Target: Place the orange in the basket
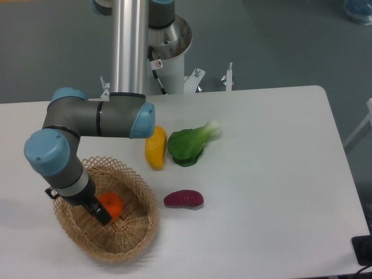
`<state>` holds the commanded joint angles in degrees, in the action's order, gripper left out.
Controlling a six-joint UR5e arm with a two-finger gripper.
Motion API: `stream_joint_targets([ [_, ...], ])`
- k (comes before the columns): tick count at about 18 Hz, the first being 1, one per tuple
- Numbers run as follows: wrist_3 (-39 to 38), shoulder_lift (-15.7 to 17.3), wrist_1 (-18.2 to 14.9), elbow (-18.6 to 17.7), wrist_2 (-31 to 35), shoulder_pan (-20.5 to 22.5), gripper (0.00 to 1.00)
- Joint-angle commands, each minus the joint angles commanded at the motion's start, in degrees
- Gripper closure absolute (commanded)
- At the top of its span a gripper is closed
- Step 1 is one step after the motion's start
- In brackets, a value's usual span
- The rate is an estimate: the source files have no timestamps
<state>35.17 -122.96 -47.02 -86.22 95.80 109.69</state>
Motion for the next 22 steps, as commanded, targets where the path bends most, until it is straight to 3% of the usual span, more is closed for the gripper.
stream_joint_targets([
  [5,-0.8,2.45,-0.09,0.0,4.55,3.68,0.0],
  [10,0.95,5.19,-0.35,-1.4,5.45,14.48,0.0],
  [15,14.81,10.36,-1.41,-8.69,0.37,25.29,0.0],
  [18,22.82,11.43,-1.49,-8.79,-4.47,31.19,0.0],
  [22,27.92,11.6,-2.81,-8.35,-6.32,35.41,0.0],
])
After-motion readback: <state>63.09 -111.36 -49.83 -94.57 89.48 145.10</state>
